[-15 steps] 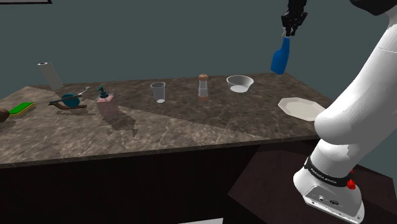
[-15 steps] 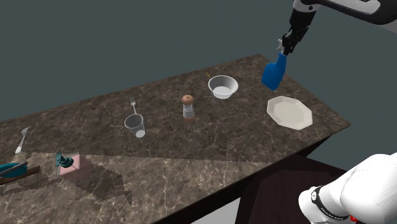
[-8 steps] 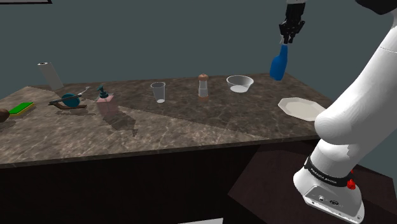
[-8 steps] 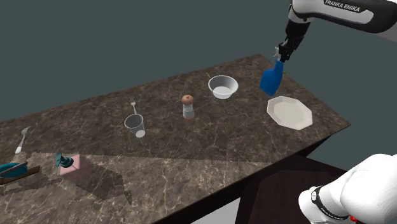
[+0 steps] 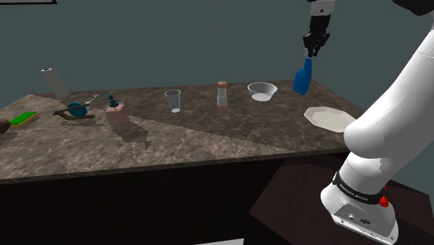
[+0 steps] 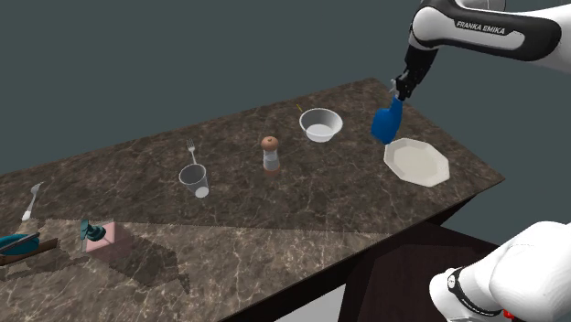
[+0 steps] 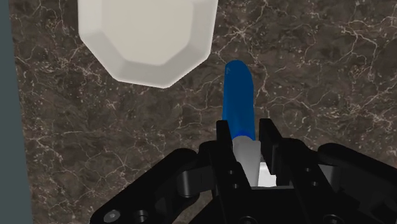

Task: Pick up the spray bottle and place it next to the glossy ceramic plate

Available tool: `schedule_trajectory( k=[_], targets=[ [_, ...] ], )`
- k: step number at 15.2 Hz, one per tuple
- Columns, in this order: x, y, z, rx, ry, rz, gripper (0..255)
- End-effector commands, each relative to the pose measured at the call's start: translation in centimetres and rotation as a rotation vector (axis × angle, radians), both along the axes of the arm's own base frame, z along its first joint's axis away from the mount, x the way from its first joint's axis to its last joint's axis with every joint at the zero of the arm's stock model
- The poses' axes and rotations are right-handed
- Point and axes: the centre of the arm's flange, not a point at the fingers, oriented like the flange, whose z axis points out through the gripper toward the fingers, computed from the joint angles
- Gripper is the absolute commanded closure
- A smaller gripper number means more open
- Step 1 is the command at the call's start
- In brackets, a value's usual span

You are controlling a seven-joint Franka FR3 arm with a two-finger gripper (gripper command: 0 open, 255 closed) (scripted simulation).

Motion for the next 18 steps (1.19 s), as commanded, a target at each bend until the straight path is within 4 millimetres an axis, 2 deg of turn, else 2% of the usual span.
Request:
schedule_trajectory(
  k=[1,18],
  targets=[
    [0.0,0.1,-1.1,-0.001,-0.001,0.0,255],
    [0.0,0.1,-10.0,-0.001,-0.001,0.0,255]
  ],
)
